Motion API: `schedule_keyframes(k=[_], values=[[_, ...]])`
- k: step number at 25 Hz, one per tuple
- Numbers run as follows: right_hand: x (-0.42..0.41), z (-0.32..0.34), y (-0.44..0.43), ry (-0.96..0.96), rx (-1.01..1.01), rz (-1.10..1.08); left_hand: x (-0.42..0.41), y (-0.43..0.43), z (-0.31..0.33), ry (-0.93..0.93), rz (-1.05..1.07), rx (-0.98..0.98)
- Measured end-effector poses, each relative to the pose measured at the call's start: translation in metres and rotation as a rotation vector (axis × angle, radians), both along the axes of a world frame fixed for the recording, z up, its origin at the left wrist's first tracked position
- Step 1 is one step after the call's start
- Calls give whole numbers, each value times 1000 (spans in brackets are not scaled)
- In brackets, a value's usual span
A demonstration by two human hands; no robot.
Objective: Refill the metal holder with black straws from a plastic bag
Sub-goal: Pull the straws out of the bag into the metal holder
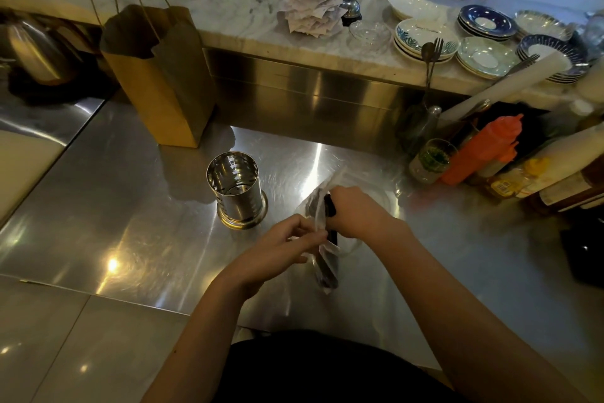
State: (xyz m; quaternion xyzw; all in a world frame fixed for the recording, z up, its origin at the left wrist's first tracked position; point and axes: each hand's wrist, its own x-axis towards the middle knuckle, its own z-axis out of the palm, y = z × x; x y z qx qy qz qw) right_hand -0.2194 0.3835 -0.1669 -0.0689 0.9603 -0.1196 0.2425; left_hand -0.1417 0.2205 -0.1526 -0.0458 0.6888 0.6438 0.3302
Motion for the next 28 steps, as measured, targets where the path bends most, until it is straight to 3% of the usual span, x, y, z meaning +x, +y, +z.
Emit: schedule_keyframes(k=[3,5,8,16,28], values=[[3,1,-6,30,-90,7,-2,-12,-28,-130,300,228],[6,2,-8,26,-137,17,-4,-17,-56,-24,410,4],[9,2,-9,9,-191,18,-10,-18,-87,112,203,-247],[21,-3,-12,-30,-255,29,-36,-2,-107,413,-53,-271],[22,16,-7,-63,-419,49,-11,-10,-92,278,78,53]])
